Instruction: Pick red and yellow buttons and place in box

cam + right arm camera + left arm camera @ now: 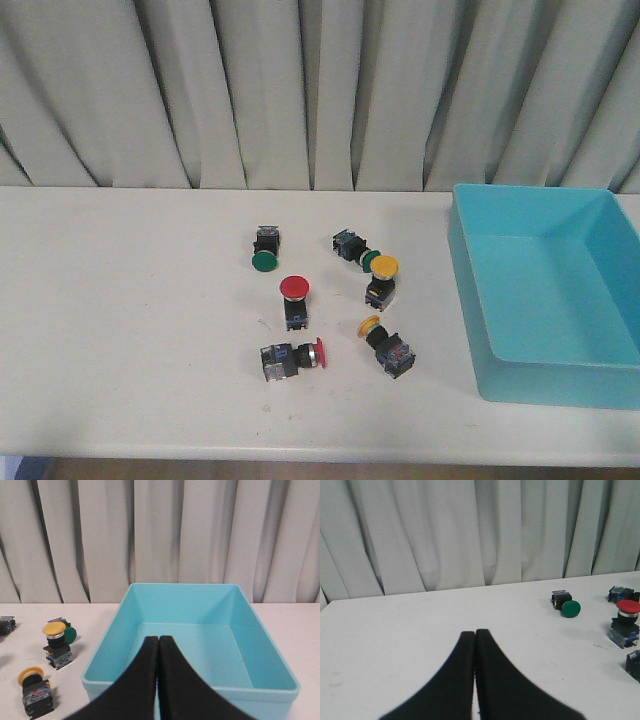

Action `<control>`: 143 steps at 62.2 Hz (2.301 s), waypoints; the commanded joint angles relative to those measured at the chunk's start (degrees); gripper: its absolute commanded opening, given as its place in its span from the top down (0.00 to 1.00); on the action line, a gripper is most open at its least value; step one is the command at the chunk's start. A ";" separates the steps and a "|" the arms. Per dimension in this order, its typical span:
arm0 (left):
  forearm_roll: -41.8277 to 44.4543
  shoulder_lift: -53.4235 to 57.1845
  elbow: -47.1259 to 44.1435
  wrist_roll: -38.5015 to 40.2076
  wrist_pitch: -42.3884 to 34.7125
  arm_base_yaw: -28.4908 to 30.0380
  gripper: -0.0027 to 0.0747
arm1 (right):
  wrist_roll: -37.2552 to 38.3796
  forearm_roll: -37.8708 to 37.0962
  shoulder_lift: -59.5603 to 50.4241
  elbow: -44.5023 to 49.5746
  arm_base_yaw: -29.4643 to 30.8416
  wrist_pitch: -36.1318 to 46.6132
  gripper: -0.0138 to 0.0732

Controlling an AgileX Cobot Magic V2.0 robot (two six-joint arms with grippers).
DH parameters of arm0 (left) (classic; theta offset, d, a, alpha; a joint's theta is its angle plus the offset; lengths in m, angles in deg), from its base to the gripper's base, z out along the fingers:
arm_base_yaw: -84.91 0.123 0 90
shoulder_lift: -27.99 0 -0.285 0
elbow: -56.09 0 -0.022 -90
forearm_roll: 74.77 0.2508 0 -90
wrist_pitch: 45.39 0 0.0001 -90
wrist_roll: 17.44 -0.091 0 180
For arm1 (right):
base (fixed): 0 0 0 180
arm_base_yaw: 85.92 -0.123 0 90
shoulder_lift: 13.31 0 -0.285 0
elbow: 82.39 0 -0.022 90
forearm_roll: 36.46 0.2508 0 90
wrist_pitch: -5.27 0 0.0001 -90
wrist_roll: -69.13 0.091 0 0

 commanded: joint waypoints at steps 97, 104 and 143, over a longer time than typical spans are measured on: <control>4.62 -28.82 34.21 -0.23 -18.17 -0.21 0.97 | 3.24 -3.99 32.17 -42.11 0.03 22.83 0.85; 4.13 -39.48 43.13 2.25 -17.79 -3.05 0.97 | 3.77 -3.23 41.22 -48.91 0.03 13.08 0.85; 4.58 -64.77 53.91 8.11 -2.58 -6.59 0.66 | 2.14 -5.14 57.71 -49.79 -7.94 3.97 0.40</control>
